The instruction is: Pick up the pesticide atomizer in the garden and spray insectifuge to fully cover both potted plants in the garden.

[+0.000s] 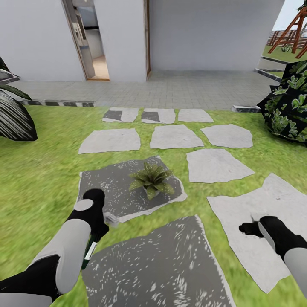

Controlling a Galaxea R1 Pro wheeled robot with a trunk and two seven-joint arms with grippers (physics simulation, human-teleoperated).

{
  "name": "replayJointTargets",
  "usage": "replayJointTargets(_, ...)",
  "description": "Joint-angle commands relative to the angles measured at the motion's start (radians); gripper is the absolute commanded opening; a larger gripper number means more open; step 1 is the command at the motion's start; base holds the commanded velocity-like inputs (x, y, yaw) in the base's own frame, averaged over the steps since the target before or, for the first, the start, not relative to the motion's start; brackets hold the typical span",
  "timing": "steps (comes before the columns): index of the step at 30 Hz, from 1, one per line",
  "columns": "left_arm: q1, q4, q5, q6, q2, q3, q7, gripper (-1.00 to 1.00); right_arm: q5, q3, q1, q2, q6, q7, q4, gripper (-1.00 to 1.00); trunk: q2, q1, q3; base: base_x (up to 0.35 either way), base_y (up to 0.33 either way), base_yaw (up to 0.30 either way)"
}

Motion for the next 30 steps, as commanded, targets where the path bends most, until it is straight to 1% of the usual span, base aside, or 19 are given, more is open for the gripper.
replayJointTargets(1,-0.001,-0.004,0.007,0.011,-0.002,0.007,-0.008,-1.00,-0.010,0.004,0.000,-0.001,0.008,-0.001,-0.009,1.00,0.000,0.000,-0.001,0.000,0.000,0.000)
replayJointTargets(2,-0.001,-0.005,0.020,0.011,-0.002,0.006,-0.008,-1.00,-0.010,0.004,0.000,-0.001,0.010,-0.002,-0.014,1.00,0.000,0.000,-0.001,0.000,0.000,0.000)
replayJointTargets(5,-0.001,-0.006,0.035,0.011,-0.003,0.005,-0.008,-1.00,-0.012,0.003,0.000,-0.002,0.017,-0.001,-0.019,1.00,0.000,0.000,-0.001,0.000,0.000,0.000)
replayJointTargets(8,-0.001,-0.007,0.036,0.010,-0.003,0.004,-0.008,-1.00,-0.008,0.004,0.000,-0.004,0.016,-0.002,-0.019,1.00,0.000,0.000,-0.001,0.000,0.000,0.000)
replayJointTargets(11,-0.001,-0.035,0.040,-0.042,-0.003,0.006,-0.008,-1.00,0.002,0.017,0.000,-0.002,0.016,-0.004,-0.020,1.00,0.000,0.000,-0.001,0.000,0.000,0.000)
replayJointTargets(12,0.000,-0.042,0.055,-0.073,-0.003,0.007,-0.008,-1.00,0.012,0.042,0.000,-0.002,0.017,-0.003,-0.021,1.00,0.000,0.000,-0.001,0.000,0.000,0.000)
replayJointTargets(13,0.000,-0.045,0.096,-0.111,-0.003,0.009,-0.008,-1.00,0.018,0.083,0.000,-0.002,0.017,-0.002,-0.022,1.00,0.000,0.000,-0.001,0.000,0.000,0.000)
replayJointTargets(16,0.002,-0.050,0.229,-0.203,0.000,0.011,-0.006,-1.00,0.016,0.162,0.000,-0.004,0.017,0.015,-0.023,1.00,0.000,0.000,-0.001,0.000,0.000,0.000)
replayJointTargets(17,0.002,-0.051,0.288,-0.256,0.003,0.012,0.000,-1.00,0.016,0.182,0.000,-0.004,0.017,0.061,-0.028,1.00,0.000,0.000,-0.001,0.000,0.000,0.000)
replayJointTargets(18,0.002,-0.051,0.319,-0.290,0.004,0.012,0.008,-1.00,0.020,0.189,0.000,-0.004,0.017,0.108,-0.040,1.00,0.000,0.000,-0.001,0.000,0.000,0.000)
replayJointTargets(20,0.003,-0.052,0.363,-0.347,0.008,0.013,0.047,-1.00,0.023,0.197,0.000,-0.004,0.017,0.218,-0.093,1.00,0.000,0.000,-0.001,0.000,0.000,0.000)
replayJointTargets(23,0.005,-0.051,0.417,-0.394,0.010,0.014,0.189,-1.00,0.025,0.201,0.000,-0.004,0.017,0.358,-0.161,1.00,0.000,0.000,-0.001,0.000,0.000,0.000)
replayJointTargets(24,0.006,-0.050,0.464,-0.415,0.010,0.013,0.267,-1.00,0.024,0.201,-0.004,-0.004,0.017,0.412,-0.173,1.00,0.000,0.000,-0.001,0.000,0.000,0.000)
replayJointTargets(25,0.006,-0.049,0.504,-0.436,0.010,0.013,0.307,-1.00,0.024,0.201,-0.007,-0.004,0.017,0.446,-0.178,1.00,0.000,0.000,-0.001,0.000,0.000,0.000)
replayJointTargets(26,0.007,-0.049,0.549,-0.462,0.010,0.013,0.334,-1.00,0.024,0.201,-0.010,-0.004,0.017,0.479,-0.182,1.00,0.000,0.000,-0.001,0.000,0.000,0.000)
replayJointTargets(27,0.007,-0.048,0.610,-0.509,0.010,0.012,0.358,-1.00,0.024,0.201,-0.013,-0.003,0.017,0.528,-0.189,1.00,0.000,0.000,-0.001,0.000,0.000,0.000)
replayJointTargets(28,0.007,-0.048,0.650,-0.558,0.010,0.012,0.370,-1.00,0.025,0.200,-0.015,-0.003,0.017,0.583,-0.194,1.00,0.000,0.000,-0.001,0.000,0.000,0.000)
replayJointTargets(29,0.007,-0.048,0.666,-0.589,0.010,0.011,0.376,-1.00,0.025,0.200,-0.016,-0.003,0.017,0.633,-0.199,1.00,0.000,0.000,-0.001,0.000,0.000,0.000)
replayJointTargets(30,0.007,-0.048,0.683,-0.623,0.010,0.011,0.389,-1.00,0.025,0.200,-0.026,-0.002,0.016,0.706,-0.207,1.00,0.000,0.000,-0.001,0.000,0.000,0.000)
